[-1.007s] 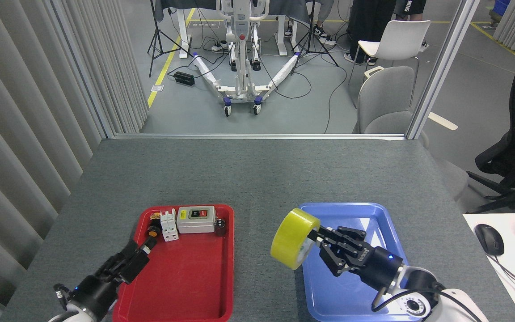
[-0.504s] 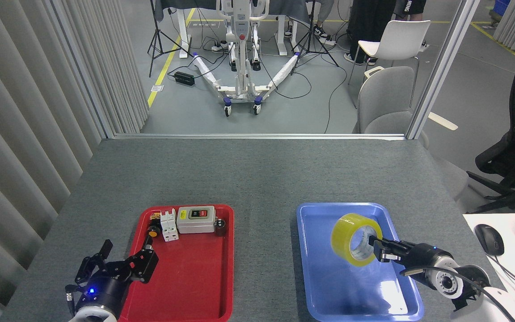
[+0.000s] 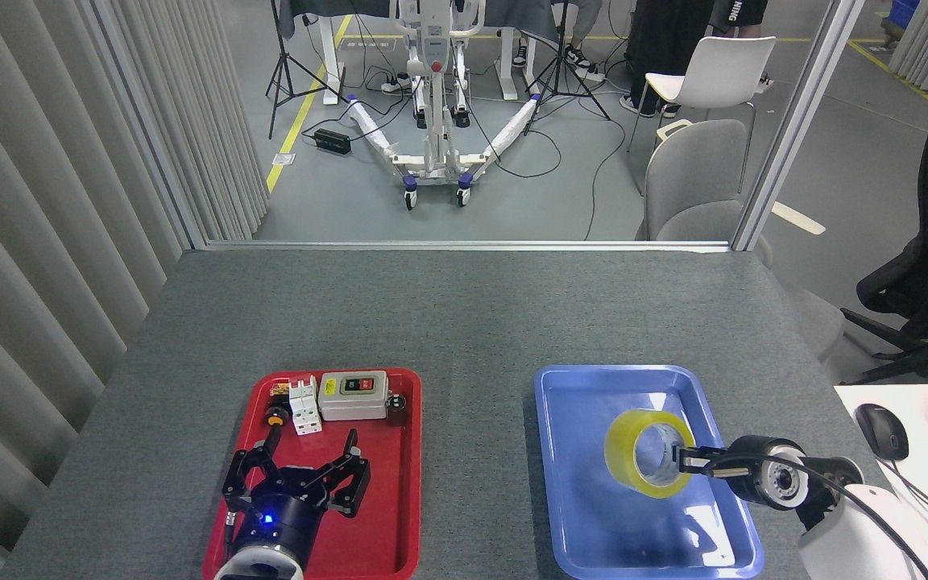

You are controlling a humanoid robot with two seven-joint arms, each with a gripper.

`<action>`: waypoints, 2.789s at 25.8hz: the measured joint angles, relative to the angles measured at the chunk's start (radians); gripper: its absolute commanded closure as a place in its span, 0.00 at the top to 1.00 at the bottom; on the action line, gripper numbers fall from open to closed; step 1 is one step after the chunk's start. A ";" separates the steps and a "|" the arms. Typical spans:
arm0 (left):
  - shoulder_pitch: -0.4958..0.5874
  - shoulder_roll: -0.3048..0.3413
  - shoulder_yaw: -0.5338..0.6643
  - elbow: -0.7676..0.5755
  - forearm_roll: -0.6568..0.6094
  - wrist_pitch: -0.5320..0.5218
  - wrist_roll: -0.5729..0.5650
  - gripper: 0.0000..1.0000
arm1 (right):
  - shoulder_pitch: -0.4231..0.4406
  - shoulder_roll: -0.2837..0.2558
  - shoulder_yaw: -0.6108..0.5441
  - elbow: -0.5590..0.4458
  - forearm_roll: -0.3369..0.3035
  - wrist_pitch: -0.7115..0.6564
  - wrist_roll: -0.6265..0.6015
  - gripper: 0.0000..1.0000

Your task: Place and move tape with both arms

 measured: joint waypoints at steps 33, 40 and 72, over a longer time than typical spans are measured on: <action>-0.017 0.037 -0.027 0.160 0.001 0.016 0.386 1.00 | -0.047 0.039 -0.029 0.024 0.033 -0.019 -0.189 0.87; -0.020 0.086 -0.030 0.189 0.000 0.013 0.385 1.00 | 0.107 0.138 -0.242 -0.149 0.390 -0.113 -0.608 0.99; -0.090 0.151 0.011 0.273 0.148 -0.039 0.398 1.00 | 0.477 0.096 -0.193 -0.327 0.368 -0.048 -1.060 1.00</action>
